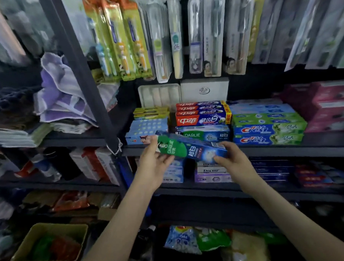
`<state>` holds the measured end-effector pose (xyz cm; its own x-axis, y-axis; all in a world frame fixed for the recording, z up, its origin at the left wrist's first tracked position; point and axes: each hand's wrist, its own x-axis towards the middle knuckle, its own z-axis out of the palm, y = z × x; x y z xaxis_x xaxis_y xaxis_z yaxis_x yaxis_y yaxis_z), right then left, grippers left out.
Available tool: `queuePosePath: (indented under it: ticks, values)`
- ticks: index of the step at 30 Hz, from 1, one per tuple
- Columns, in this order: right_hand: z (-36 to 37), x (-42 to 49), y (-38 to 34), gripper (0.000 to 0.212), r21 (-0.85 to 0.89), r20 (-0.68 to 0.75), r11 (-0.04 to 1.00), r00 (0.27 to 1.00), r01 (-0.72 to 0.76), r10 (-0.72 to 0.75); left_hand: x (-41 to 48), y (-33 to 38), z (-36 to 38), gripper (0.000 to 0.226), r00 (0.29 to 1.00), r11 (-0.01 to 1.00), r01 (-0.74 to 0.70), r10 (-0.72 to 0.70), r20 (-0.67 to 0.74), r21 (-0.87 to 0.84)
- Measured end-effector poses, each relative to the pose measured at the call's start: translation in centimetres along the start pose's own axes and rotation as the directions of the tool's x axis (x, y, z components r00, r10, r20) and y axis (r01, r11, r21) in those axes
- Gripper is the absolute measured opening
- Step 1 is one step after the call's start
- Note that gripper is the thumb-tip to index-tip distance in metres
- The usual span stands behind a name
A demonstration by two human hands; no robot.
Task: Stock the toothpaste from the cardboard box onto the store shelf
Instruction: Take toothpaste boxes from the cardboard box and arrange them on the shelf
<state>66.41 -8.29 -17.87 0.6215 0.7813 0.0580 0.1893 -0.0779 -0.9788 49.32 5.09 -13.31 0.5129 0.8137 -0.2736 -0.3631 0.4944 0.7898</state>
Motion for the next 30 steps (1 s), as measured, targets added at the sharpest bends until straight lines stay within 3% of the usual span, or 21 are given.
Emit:
queuePosePath:
  ticks: [3, 6, 7, 8, 10, 13, 15, 18, 22, 25, 28, 30]
  values:
    - [-0.6, -0.1, -0.1, 0.049, -0.209, -0.104, 0.938, 0.947, 0.278, -0.304, 1.2, -0.9, 1.4, 0.036, 0.992, 0.988, 0.12, -0.114, 0.062, -0.095]
    - [-1.6, 0.3, 0.3, 0.066, -0.485, 0.074, 0.667, 0.786, 0.566, -0.613, 2.4, -2.2, 2.9, 0.029, 0.986, 0.967, 0.167, -0.162, 0.045, -0.191]
    - [-1.8, 0.2, 0.4, 0.067, -0.458, 0.146, 0.667, 0.79, 0.587, -0.595, 2.9, -2.8, 3.3, 0.025, 0.986, 0.963, 0.164, -0.165, 0.013, -0.213]
    - [-2.0, -0.2, 0.3, 0.065, -0.374, 0.199, 0.742, 0.83, 0.556, -0.521, 3.4, -3.3, 3.5, 0.023, 0.988, 0.964, 0.153, -0.156, 0.006, -0.216]
    - [-2.3, -1.1, -0.2, 0.063, -0.113, 0.271, 0.938, 0.918, 0.329, -0.289, 4.3, -4.1, 4.1, 0.026, 0.991, 0.975, 0.127, -0.117, 0.061, -0.183]
    - [-2.6, -1.5, -0.7, 0.051, 0.116, 0.272, 0.992, 0.96, 0.04, -0.071, 5.1, -4.5, 5.3, 0.026, 0.985, 0.986, 0.087, -0.064, 0.16, -0.14]
    - [-2.6, -0.9, -1.2, 0.034, 0.065, 0.163, 0.998, 0.986, 0.004, -0.015, 5.4, -4.4, 6.2, 0.027, 0.977, 0.98, 0.077, -0.038, 0.211, -0.183]
    - [-3.0, 0.6, -1.8, 0.031, -0.064, 0.114, 0.998, 0.993, 0.019, -0.011, 5.8, -4.2, 6.7, 0.028, 0.97, 0.984, 0.035, 0.009, 0.244, -0.176]
    - [-4.4, 3.2, -3.1, 0.046, -0.308, 0.088, 0.949, 0.995, 0.074, -0.049, 7.0, -3.7, 5.2, 0.04, 0.972, 0.983, -0.173, 0.16, 0.17, 0.064]
    - [-4.7, 5.0, -3.8, 0.045, -0.42, 0.09, 0.897, 0.99, 0.137, -0.109, 7.5, -2.5, 3.7, 0.037, 0.954, 0.931, -0.258, 0.204, 0.218, 0.258]
    - [-4.5, 6.7, -4.1, 0.048, -0.606, 0.076, 0.772, 0.98, 0.19, -0.181, 7.2, -1.1, 3.4, 0.028, 0.943, 0.814, -0.326, 0.246, 0.223, 0.481]
    - [-4.2, 8.0, -4.6, 0.048, -0.737, 0.057, 0.65, 0.975, 0.186, -0.215, 7.5, -0.3, 3.3, 0.043, 0.931, 0.636, -0.355, 0.304, 0.2, 0.685]
